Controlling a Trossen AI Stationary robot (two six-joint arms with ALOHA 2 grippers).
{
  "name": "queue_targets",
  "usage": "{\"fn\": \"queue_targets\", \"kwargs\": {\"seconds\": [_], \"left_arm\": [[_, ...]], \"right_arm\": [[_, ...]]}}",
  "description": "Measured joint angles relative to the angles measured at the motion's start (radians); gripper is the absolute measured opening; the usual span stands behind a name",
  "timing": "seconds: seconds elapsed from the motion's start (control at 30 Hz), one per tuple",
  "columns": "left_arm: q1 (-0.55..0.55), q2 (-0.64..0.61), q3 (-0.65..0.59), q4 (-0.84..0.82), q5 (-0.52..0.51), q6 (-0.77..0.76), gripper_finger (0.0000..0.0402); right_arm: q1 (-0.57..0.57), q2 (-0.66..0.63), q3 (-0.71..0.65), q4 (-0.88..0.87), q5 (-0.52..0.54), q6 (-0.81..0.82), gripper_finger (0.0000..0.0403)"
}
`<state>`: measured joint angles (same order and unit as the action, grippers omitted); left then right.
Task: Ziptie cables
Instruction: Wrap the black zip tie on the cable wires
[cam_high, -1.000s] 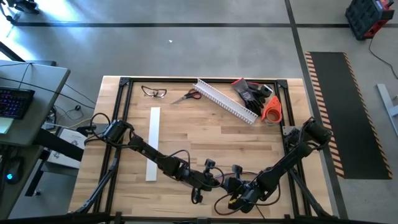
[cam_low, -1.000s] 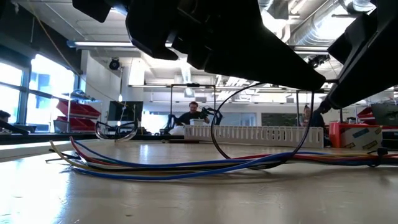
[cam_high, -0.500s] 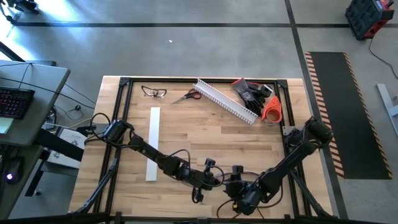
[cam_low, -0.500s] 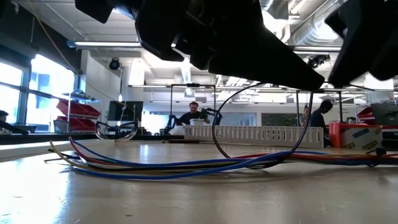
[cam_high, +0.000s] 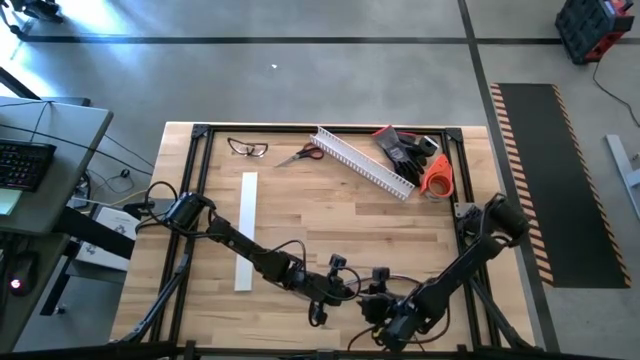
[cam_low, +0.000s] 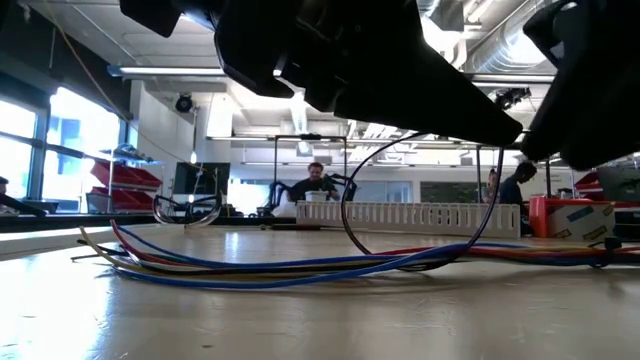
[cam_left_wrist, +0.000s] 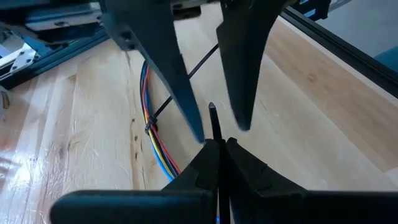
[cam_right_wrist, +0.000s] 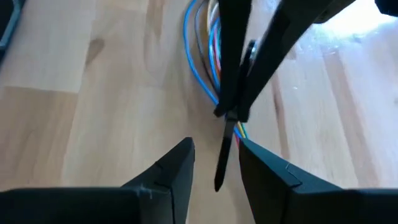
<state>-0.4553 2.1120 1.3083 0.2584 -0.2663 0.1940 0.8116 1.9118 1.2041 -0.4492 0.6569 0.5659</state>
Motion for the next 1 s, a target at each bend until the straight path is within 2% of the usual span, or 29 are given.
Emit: {"fn": "queue_targets", "kwargs": {"seconds": [0.17,0.33,0.5,0.73,1.0], "left_arm": [[0.0,0.0,0.0,-0.001,0.002,-0.006,0.0],[0.0,0.0,0.0,-0.001,0.002,-0.008,0.0],[-0.001,0.0,0.0,-0.001,0.002,-0.008,0.0],[-0.002,0.0,0.0,-0.003,0.003,-0.008,0.0],[-0.003,0.0,0.0,-0.004,0.004,-0.008,0.0]], "right_arm": [[0.011,0.013,0.012,0.0,0.071,0.009,0.0112],[0.013,0.013,0.013,0.005,0.075,0.015,0.011],[0.008,0.013,0.012,0.008,0.101,0.036,0.0076],[0.005,0.013,0.011,0.007,0.057,0.03,0.0008],[-0.004,0.013,0.011,0.014,0.017,0.029,0.0016]]}}
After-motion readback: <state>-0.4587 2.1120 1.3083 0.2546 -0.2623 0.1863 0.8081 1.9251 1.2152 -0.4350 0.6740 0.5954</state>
